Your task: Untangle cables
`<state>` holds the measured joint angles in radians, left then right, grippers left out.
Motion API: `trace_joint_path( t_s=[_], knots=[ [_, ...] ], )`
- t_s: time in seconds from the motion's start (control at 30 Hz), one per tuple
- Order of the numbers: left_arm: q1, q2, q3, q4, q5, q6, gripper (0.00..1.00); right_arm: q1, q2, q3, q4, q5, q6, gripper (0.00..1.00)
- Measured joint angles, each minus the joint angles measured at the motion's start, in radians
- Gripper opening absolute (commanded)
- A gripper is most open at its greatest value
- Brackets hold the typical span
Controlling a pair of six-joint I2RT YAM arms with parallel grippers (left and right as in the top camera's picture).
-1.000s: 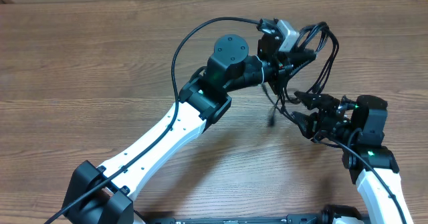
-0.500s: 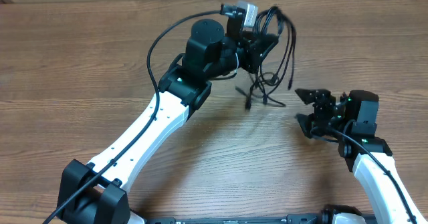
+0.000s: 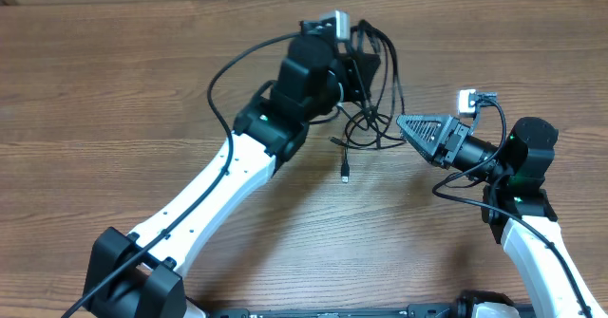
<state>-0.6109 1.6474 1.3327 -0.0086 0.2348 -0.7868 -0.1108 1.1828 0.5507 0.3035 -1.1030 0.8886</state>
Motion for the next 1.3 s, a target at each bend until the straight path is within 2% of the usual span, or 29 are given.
trace_joint_path(
  t_s=[0.03, 0.4, 0.6, 1.07, 1.2, 1.3],
  knots=[
    [-0.013, 0.0, 0.0, 0.003, -0.005, -0.005, 0.04, 0.0, 0.0, 0.0, 0.002, -0.015, -0.013, 0.77],
    [-0.028, 0.0, 0.0, 0.05, -0.073, -0.114, 0.04, 0.0, 0.0, 0.0, 0.002, -0.046, -0.037, 0.75],
    [-0.028, 0.0, 0.0, 0.05, -0.075, -0.174, 0.04, 0.0, 0.0, 0.0, 0.002, -0.053, -0.041, 0.69],
    [-0.028, 0.0, 0.0, 0.05, -0.076, -0.384, 0.04, 0.009, 0.0, 0.0, 0.019, -0.072, -0.045, 0.65],
    [-0.031, 0.0, 0.0, 0.05, -0.075, -0.405, 0.04, 0.028, 0.0, 0.0, 0.035, -0.071, -0.046, 0.57],
    [-0.041, 0.0, 0.0, 0.05, -0.075, -0.414, 0.04, 0.038, 0.0, 0.0, 0.048, -0.071, -0.045, 0.43]
  ],
)
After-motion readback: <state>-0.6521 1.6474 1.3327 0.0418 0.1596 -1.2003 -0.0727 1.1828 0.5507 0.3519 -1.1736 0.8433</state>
